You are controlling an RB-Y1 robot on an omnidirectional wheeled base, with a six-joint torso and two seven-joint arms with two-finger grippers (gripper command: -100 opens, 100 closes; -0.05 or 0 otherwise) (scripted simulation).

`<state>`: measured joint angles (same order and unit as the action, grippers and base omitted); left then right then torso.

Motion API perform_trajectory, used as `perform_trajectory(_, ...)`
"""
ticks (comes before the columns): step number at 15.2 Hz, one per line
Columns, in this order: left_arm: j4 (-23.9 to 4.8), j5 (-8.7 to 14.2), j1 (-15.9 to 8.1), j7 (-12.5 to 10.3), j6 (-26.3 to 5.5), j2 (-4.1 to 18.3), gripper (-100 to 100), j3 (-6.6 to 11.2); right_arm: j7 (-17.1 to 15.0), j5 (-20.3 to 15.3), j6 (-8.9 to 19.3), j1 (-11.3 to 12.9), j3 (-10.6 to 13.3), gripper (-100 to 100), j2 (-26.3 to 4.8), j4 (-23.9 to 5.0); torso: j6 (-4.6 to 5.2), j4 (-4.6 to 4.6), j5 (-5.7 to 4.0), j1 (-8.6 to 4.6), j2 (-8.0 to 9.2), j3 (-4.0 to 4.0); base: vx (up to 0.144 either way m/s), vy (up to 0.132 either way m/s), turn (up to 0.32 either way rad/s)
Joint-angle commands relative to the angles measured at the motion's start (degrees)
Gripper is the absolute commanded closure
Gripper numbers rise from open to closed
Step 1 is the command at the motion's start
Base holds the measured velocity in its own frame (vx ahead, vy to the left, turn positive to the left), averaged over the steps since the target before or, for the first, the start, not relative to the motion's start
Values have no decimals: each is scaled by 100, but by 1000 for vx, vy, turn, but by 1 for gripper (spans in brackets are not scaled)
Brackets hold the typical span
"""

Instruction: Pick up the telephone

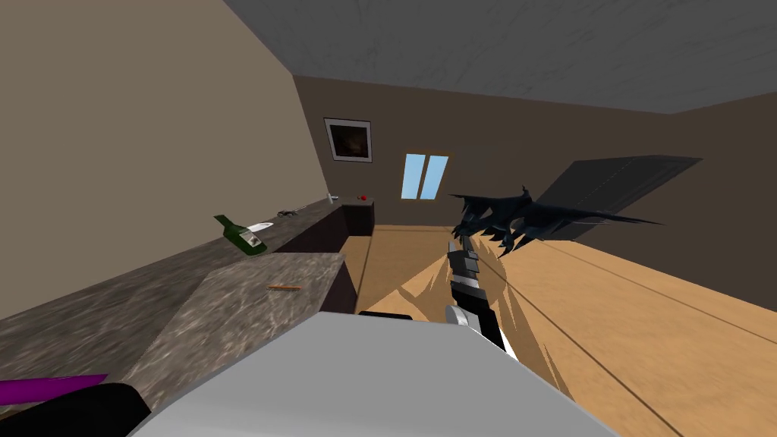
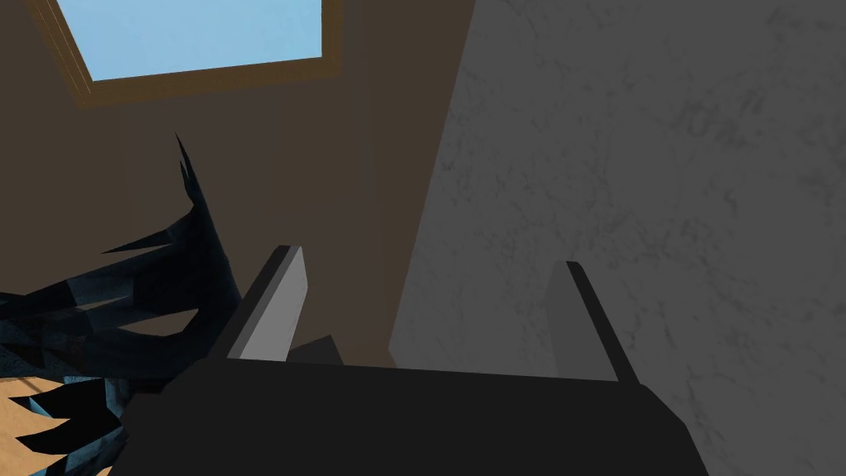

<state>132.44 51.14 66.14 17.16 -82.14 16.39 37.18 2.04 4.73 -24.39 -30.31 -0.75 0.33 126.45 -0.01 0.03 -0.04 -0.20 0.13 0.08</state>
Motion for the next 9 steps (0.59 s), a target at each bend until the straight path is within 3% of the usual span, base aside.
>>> perform_trajectory(1,0,0,0,0,0,0,-100,0,0,0,0,0,0,0,0,0,0,0,0,0,0,0,-25,-13,-8)
perform_trajectory(2,-20,-6,-9,7,18,2,100,-7,0,0,0,0,0,0,0,0,-1,0,0,2,-3,-1,-9,-5,1)
perform_trajectory(6,-14,-7,-10,18,20,7,100,-9,0,0,0,-1,0,0,0,0,-7,-3,2,7,-14,-8,-1,0,-4)
perform_trajectory(9,357,161,174,-61,-208,-15,100,170,0,0,0,-2,-1,0,-1,0,-9,-6,-1,12,-26,-15,38,24,74)
